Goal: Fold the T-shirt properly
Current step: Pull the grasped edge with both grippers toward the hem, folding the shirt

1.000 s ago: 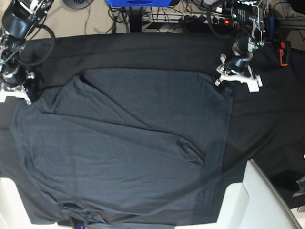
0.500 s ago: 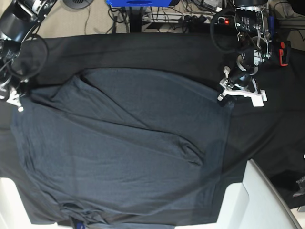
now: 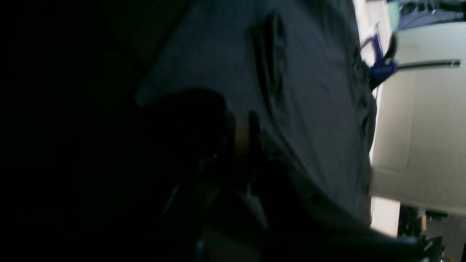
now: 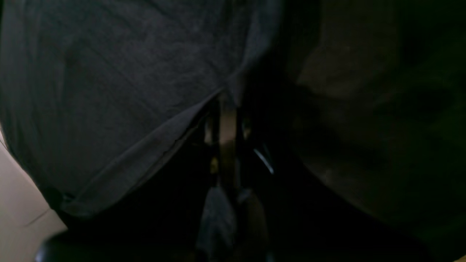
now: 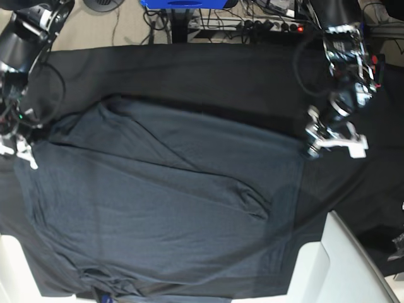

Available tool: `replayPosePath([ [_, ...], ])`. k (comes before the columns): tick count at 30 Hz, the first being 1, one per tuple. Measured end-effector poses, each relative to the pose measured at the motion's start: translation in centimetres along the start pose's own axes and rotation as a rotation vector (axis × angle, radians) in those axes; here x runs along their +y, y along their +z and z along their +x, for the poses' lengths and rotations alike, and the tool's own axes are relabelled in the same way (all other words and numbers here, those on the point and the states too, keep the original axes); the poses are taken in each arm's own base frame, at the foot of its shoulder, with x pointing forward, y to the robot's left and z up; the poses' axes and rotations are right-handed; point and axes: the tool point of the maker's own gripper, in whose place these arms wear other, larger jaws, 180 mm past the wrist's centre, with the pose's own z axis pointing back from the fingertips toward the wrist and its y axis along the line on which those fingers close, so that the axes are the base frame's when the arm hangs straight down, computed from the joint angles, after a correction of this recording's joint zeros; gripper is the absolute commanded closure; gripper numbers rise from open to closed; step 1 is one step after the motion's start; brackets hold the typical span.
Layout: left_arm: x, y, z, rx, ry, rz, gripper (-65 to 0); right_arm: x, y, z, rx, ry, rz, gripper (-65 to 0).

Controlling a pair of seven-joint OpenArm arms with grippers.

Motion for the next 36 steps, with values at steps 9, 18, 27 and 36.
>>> replayPosePath([
  [9, 0.9, -3.7, -0.2, 0.06, 0.098, 0.017, 0.0, 1.9, -1.7, 2.3, 0.036, -0.11, -0.036, -1.4],
  [18, -0.3, -7.4, 2.4, 0.065, 0.177, 0.005, 0.0, 2.1, -3.7, 4.3, -0.001, -0.04, -0.129, -1.4],
  [27, 0.0, -8.2, 1.1, 0.118, 0.112, 0.048, 0.0, 2.6, -3.5, 5.3, -0.023, -0.032, -0.116, -1.4],
  [36, 0.2, -8.2, 1.0, 0.117, 0.105, 0.057, 0.0, 3.7, -3.4, 5.6, -0.023, -0.008, -0.096, -1.4],
])
